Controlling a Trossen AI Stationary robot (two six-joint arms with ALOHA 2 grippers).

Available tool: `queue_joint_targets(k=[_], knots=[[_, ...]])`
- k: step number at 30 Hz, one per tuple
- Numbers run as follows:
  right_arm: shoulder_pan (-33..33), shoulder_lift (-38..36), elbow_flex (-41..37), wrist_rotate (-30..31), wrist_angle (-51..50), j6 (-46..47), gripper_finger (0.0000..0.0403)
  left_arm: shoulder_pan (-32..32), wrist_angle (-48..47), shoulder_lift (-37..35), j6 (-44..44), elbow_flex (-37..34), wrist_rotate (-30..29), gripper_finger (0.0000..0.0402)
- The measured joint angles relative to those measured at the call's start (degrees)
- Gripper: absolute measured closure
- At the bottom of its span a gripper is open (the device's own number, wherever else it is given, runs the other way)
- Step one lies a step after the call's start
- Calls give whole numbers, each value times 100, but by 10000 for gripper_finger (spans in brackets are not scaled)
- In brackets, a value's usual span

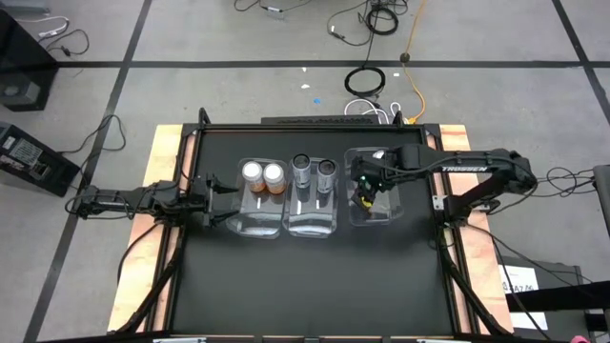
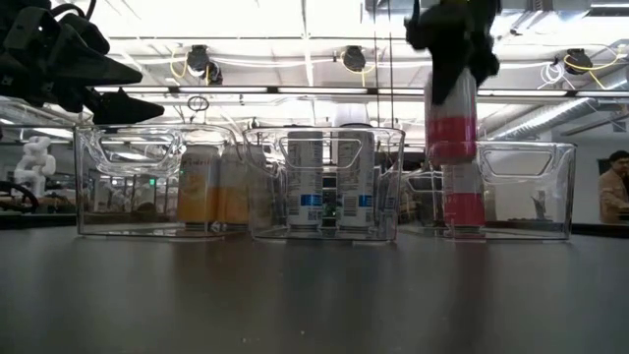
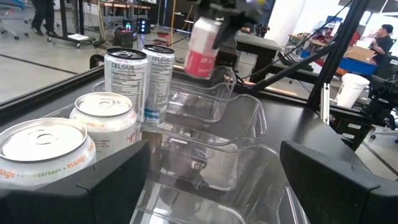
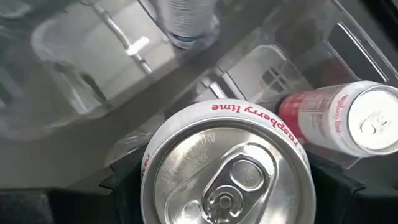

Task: Sort soda cans
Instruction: Put the left pink/white soda can into the right transparent bin

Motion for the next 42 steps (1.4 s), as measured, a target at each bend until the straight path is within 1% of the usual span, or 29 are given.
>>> queue_joint_targets(k=[6, 9, 13, 17, 20, 28, 31, 42], knots=[[-619, 89, -425, -245, 818, -605, 112, 1, -1, 0, 0, 0, 0, 33], [-944, 191, -540, -284, 994, -875, 112, 0, 0, 0, 0, 0, 0, 33], [-1332, 306, -614, -271, 1153, -1260, 112, 2, 0, 0, 0, 0, 0, 33], [-1671, 429, -611, -519, 1572, -1644, 112, 2, 0, 0, 0, 0, 0, 33], [-1862, 534, -610, -580, 1665, -1856, 112, 2, 0, 0, 0, 0, 0, 33], [-2205, 679, -610, -710, 1801, -2405, 112, 2, 0, 0, 0, 0, 0, 33], [-2307, 731, -617, -883, 1798, -2568, 112, 2, 1, 0, 0, 0, 0, 33], [-2448, 1104, -875, -1017, 2011, -2931, 112, 1, 0, 0, 0, 0, 0, 33]])
